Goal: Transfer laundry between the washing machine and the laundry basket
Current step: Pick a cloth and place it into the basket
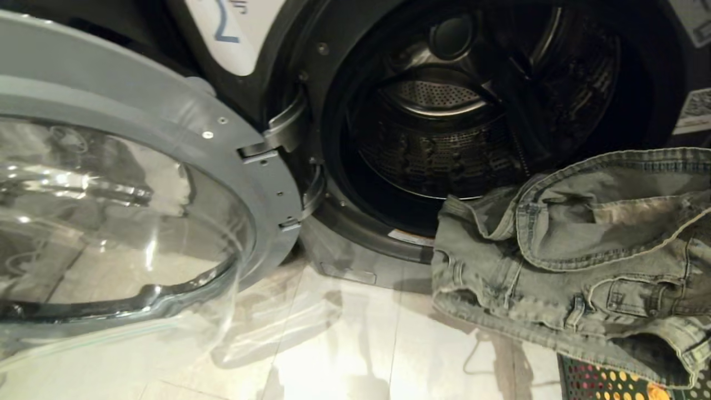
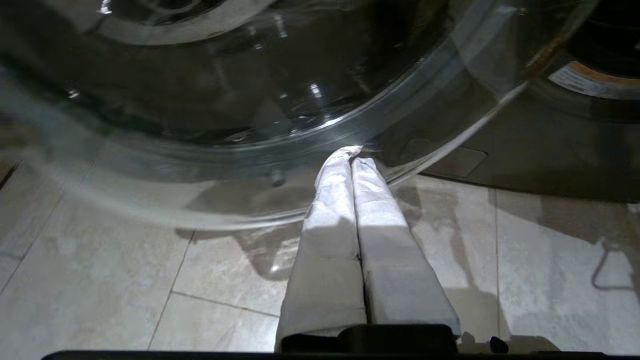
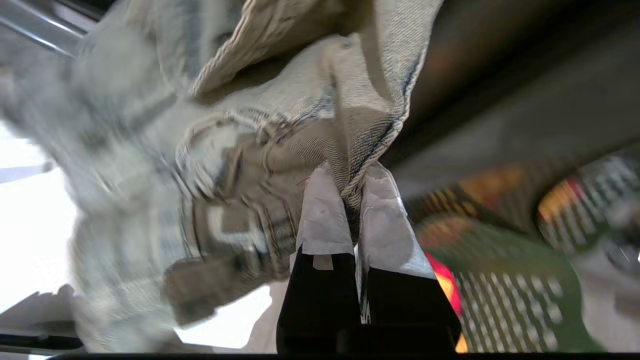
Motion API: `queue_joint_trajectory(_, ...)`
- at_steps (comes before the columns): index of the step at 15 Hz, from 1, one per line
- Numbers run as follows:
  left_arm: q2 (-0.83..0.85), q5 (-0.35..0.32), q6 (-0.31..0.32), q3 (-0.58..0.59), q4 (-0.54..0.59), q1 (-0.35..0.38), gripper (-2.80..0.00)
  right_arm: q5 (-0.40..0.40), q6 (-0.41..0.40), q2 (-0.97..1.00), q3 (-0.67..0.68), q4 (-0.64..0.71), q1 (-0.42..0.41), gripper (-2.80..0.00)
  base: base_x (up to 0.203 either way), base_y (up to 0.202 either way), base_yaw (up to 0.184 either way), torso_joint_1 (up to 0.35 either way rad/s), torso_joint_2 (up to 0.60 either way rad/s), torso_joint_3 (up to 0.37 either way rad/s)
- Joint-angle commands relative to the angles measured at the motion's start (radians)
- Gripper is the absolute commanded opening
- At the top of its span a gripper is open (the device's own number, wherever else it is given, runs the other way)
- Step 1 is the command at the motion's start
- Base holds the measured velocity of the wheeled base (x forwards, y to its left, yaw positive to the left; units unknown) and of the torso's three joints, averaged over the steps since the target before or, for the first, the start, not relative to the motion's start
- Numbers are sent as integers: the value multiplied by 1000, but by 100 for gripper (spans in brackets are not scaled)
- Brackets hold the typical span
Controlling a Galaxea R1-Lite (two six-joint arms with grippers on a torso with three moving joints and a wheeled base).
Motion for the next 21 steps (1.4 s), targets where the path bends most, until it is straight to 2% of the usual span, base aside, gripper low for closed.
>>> queue_joint_trajectory(1,1,1,0,40,-1,0,-280,0,-1,1,-1,-2,0,-280,1,8,-171,2,4,1)
queue_joint_trajectory(12,1,1,0,40,-1,0,-280,-5,-1,11,-33,-10,-1,-280,-1,9,-167,3,3,2)
queue_joint_trajectory(16,1,1,0,40,-1,0,-280,-7,6,96,-194,-11,-2,-280,0,0,-26,1,2,-1)
queue_joint_trajectory(21,0,1,0,40,-1,0,-280,-12,70,300,-446,-11,-3,-280,0,0,0,0,0,0)
